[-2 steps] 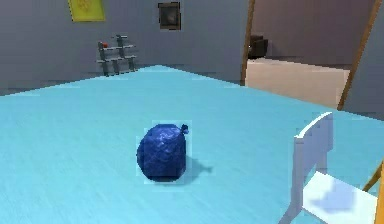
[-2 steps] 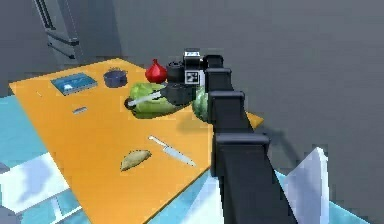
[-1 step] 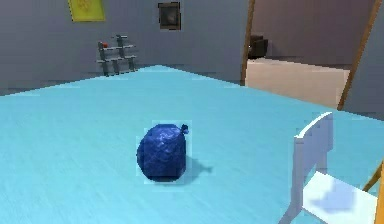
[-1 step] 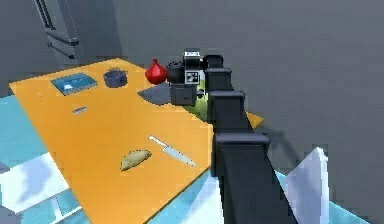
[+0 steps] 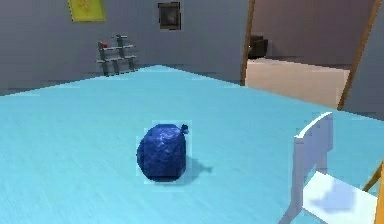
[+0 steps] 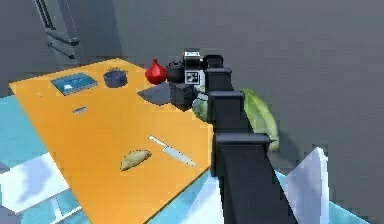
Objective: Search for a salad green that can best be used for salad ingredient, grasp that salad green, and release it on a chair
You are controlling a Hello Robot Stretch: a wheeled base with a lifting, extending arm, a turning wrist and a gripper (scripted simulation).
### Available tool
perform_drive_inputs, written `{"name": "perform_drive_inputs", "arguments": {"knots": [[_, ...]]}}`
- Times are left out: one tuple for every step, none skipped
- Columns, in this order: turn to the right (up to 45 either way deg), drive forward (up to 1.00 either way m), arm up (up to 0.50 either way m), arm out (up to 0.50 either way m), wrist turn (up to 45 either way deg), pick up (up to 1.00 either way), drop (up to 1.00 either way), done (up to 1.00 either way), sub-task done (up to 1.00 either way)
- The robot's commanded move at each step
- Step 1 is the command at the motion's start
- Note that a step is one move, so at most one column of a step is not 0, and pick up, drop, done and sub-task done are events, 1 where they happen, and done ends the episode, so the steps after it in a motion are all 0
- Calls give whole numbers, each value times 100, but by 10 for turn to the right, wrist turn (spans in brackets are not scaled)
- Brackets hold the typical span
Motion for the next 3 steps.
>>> {"name": "perform_drive_inputs", "arguments": {"knots": [[0, 0, -32, 0, 0, 0, 0, 0, 0], [0, 0, -32, 0, 0, 0, 0, 0, 0], [0, 0, 0, 0, 0, 0, 100, 0, 0]]}}
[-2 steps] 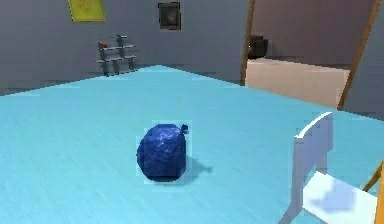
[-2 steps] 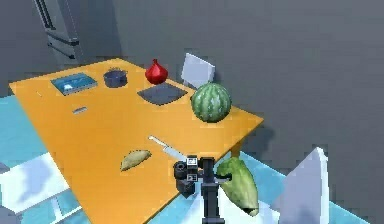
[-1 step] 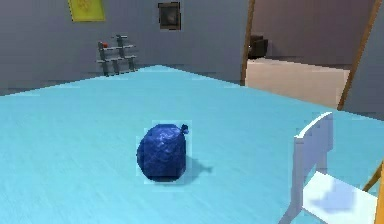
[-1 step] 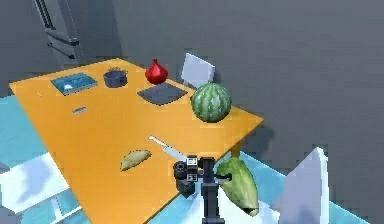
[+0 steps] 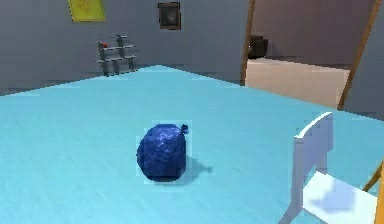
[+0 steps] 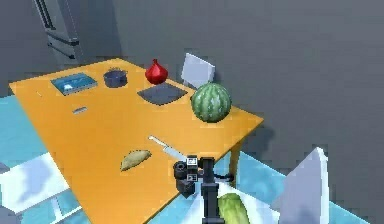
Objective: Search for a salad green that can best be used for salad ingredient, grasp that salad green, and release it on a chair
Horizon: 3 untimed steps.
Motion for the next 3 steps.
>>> {"name": "perform_drive_inputs", "arguments": {"knots": [[0, 0, 10, 0, 0, 0, 0, 0, 0], [0, 0, 0, -8, 0, 0, 0, 0, 0], [0, 0, 0, 0, 0, 0, 0, 100, 0]]}}
